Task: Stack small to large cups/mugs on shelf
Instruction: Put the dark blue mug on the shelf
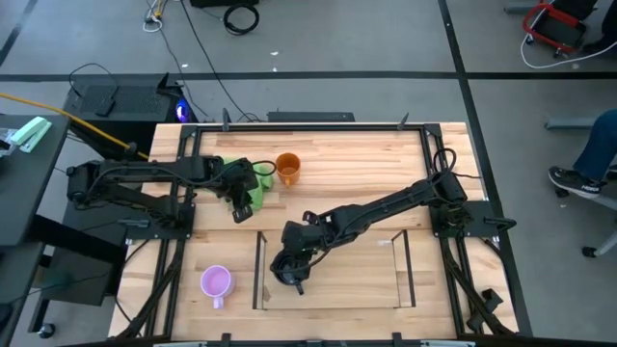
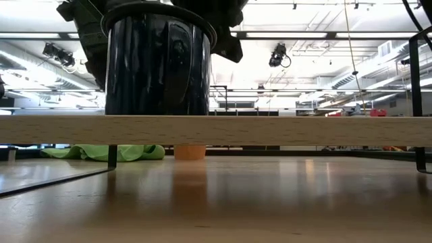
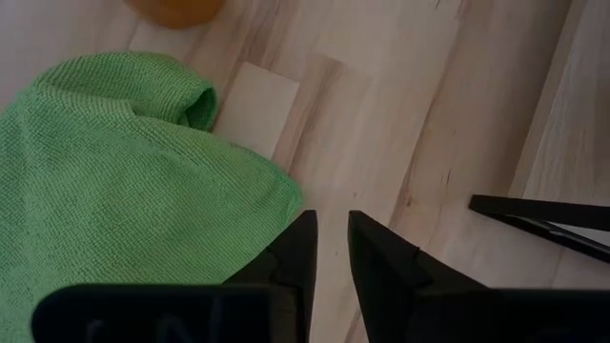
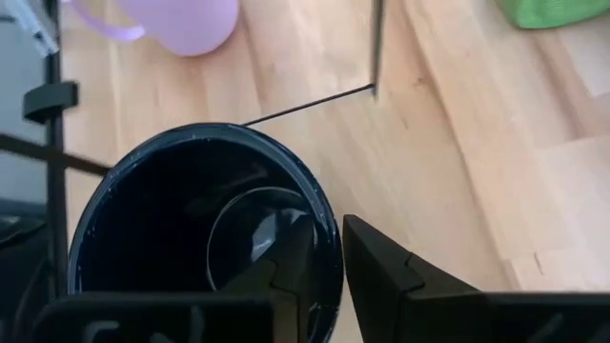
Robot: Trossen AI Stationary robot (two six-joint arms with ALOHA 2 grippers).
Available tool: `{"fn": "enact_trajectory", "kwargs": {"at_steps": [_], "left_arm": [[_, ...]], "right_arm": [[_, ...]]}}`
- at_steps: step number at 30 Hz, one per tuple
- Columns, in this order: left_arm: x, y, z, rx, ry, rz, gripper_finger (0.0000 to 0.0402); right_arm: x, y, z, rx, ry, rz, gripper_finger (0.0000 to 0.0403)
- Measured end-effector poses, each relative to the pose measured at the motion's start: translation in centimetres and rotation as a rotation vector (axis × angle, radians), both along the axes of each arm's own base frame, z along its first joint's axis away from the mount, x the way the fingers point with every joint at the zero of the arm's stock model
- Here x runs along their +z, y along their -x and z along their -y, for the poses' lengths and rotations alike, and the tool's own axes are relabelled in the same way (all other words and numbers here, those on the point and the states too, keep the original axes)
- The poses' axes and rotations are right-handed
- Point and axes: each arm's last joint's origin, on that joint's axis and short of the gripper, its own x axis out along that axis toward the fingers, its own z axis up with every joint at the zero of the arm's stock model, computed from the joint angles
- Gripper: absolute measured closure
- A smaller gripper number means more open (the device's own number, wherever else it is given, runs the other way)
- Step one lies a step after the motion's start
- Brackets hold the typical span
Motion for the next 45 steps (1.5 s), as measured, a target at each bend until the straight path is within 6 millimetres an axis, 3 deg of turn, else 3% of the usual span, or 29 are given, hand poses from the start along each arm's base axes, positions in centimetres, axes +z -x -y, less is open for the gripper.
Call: {"fn": "enact_trajectory", "kwargs": {"at_steps": [15,33,45], "left_arm": [[0.0,0.0,0.0,0.004,0.002,0.001,0.0331],[0.1,-0.3,0.0,0.004,-0.004,0.03,0.0326],[0.1,-0.3,0.0,0.004,-0.004,0.029,0.0328]], "right_arm": [[0.0,0.4,-1.2,-0.114,-0.045,0.008,0.0363],[-0.1,1.5,-2.4,-0.254,-0.034,-0.03,0.0362],[-0.4,1.5,-2.4,-0.251,-0.032,-0.044,0.0346]]}}
